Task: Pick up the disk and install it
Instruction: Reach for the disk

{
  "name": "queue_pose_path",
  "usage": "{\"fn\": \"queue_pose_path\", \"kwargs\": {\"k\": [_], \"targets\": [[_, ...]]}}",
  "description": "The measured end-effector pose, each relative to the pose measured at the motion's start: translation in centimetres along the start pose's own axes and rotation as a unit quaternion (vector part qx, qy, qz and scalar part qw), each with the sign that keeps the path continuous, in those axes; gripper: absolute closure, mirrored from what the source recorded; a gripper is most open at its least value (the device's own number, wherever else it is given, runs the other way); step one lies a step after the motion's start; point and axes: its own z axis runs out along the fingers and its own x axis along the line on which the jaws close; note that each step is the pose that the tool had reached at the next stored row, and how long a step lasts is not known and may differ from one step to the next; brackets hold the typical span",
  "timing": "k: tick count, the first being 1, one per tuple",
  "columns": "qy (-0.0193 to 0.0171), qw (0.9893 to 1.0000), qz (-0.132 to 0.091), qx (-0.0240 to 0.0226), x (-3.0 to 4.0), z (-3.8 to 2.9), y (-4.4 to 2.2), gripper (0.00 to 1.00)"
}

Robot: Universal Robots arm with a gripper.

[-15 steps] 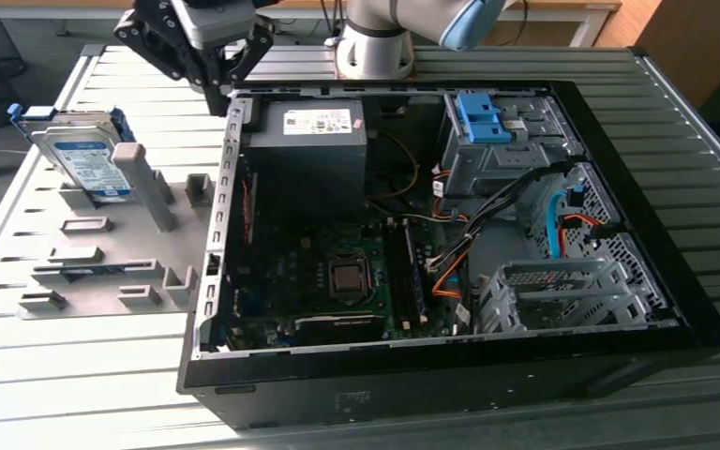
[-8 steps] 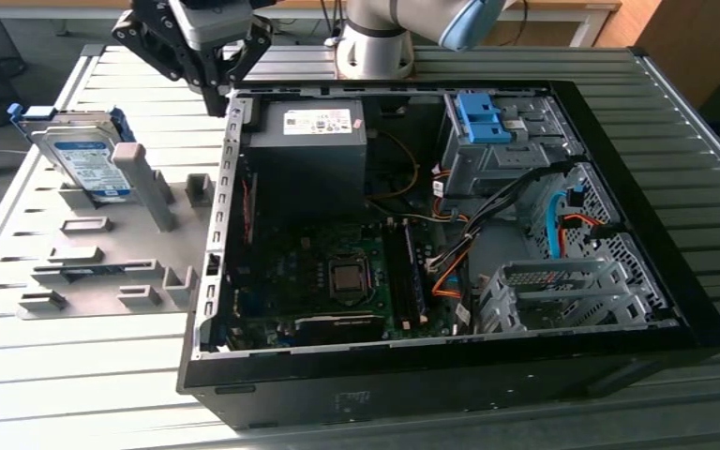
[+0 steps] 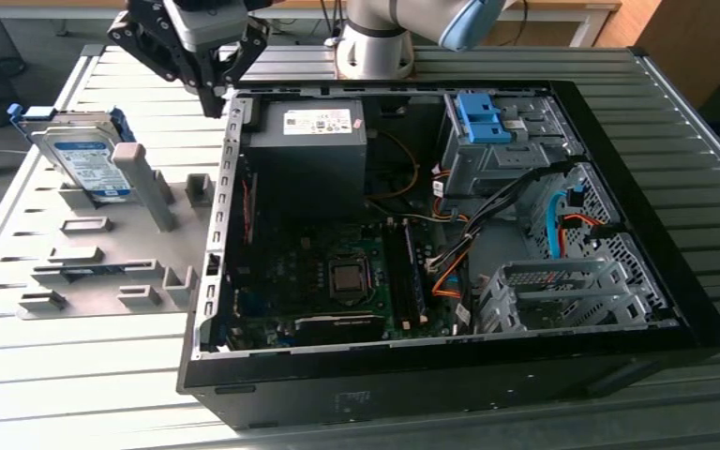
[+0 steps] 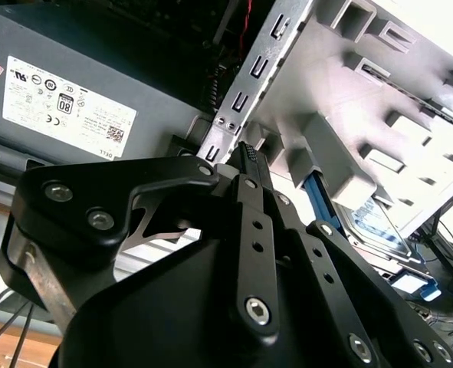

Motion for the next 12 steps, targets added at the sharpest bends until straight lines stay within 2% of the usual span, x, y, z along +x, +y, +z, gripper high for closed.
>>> {"fn": "queue_pose_path", "kwargs": {"k": [7, 9, 12], "targets": [[0.0015, 1.0, 0.0, 0.0001, 0.14, 0.05, -0.01, 0.89], [0.004, 1.0, 0.0, 0.0003, 0.34, 0.15, -0.03, 0.89], [0.0046, 1.0, 0.0, 0.0003, 0.39, 0.18, -0.04, 0.89]]}}
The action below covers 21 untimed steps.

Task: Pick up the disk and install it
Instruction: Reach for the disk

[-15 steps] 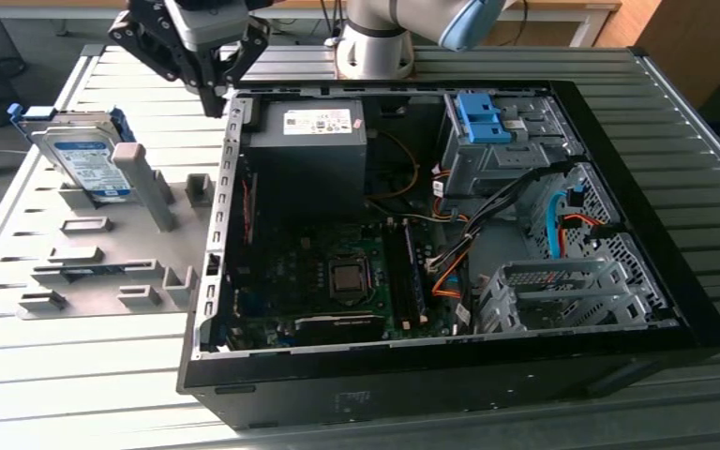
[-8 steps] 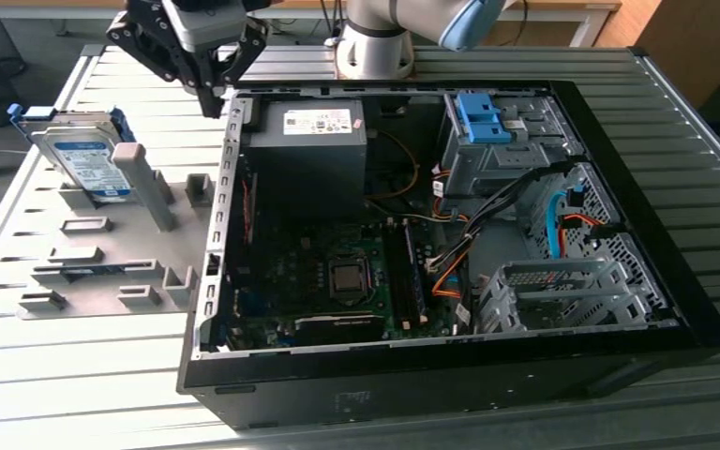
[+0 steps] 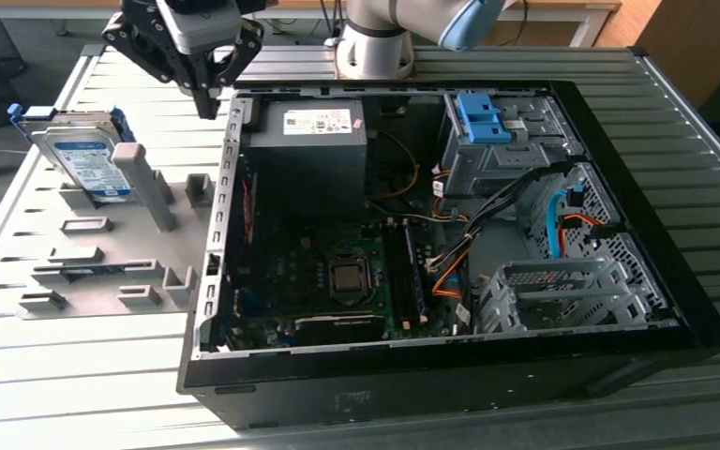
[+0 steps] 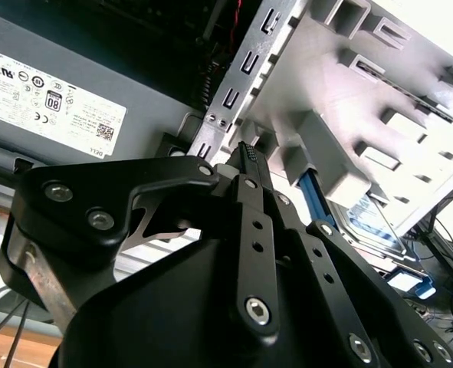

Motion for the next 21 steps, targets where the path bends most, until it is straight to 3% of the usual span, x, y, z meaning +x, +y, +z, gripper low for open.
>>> {"fn": "queue_pose_path", "kwargs": {"k": [17, 21], "targets": [[0.0015, 1.0, 0.0, 0.0001, 0.5, 0.15, -0.05, 0.89], [0.0014, 1.0, 0.0, 0.0001, 0.88, 0.22, 0.09, 0.89]]}}
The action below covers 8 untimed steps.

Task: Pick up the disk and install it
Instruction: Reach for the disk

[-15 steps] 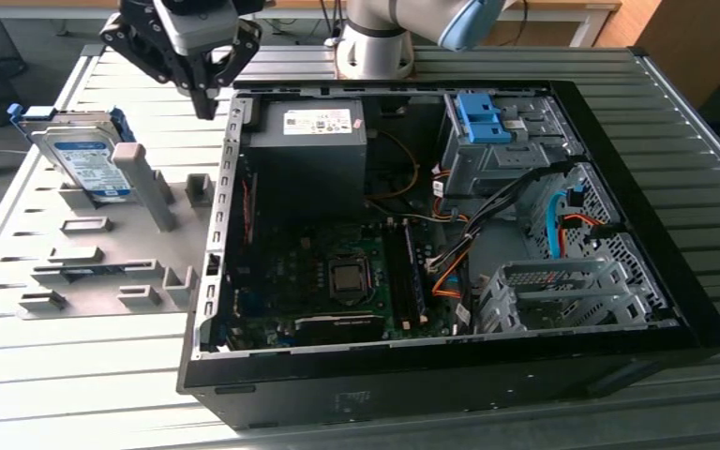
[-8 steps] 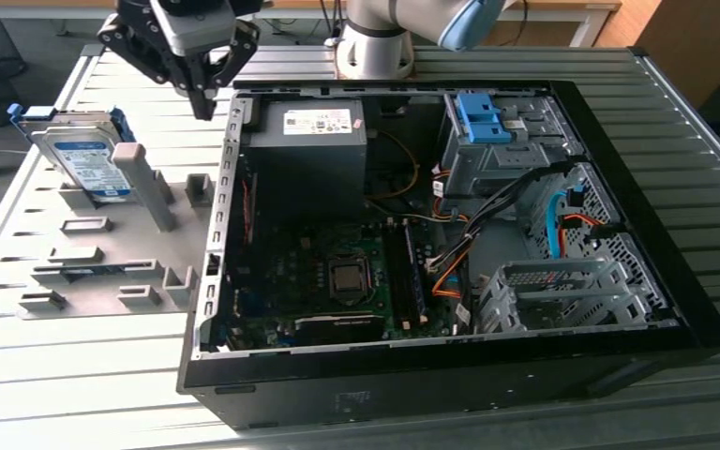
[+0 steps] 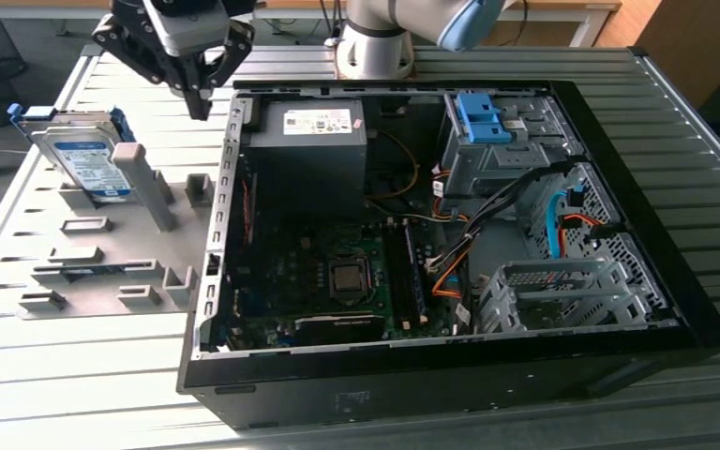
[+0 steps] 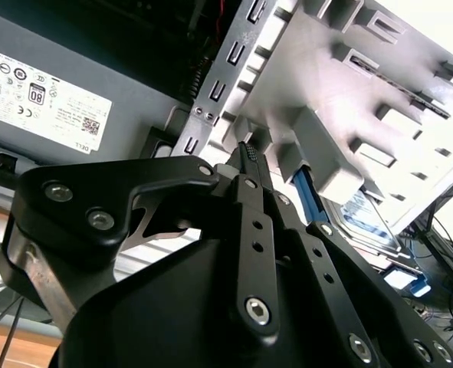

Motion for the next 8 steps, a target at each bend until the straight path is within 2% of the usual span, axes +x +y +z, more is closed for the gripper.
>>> {"fn": "queue_pose_path", "kwargs": {"k": [4, 8], "targets": [[0.0, 1.0, 0.0, 0.0, 0.64, 0.1, 0.39, 0.89], [0.0002, 1.0, 0.0, 0.0, 1.58, 0.25, 0.74, 0.89]]}}
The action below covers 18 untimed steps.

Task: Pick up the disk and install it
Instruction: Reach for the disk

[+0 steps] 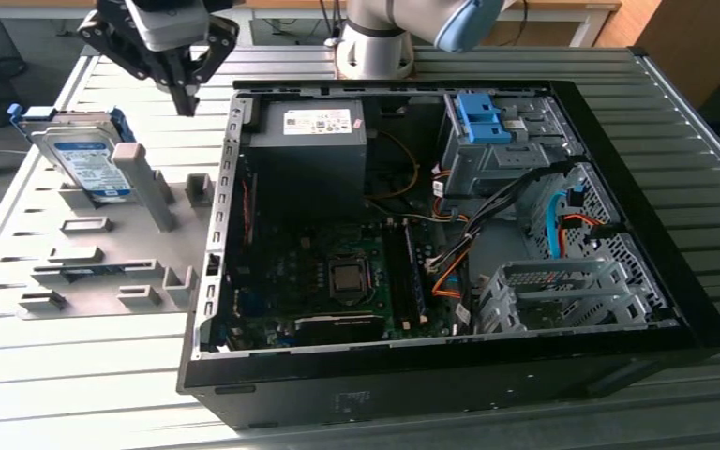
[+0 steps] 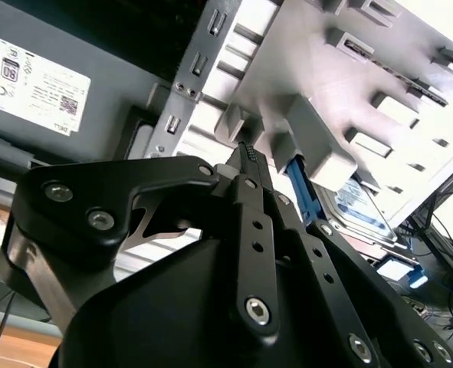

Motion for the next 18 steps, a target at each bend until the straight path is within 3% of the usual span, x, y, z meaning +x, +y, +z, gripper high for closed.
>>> {"fn": "queue_pose_path", "kwargs": {"k": [5, 14, 18], "targets": [[-0.0001, 1.0, 0.0, -0.0002, 1.56, 0.27, 0.44, 0.89], [-0.0001, 1.0, 0.0, -0.0001, 4.55, 0.87, 2.11, 0.89], [0.0, 1.0, 0.0, -0.0001, 5.43, 1.06, 2.28, 0.89]]}}
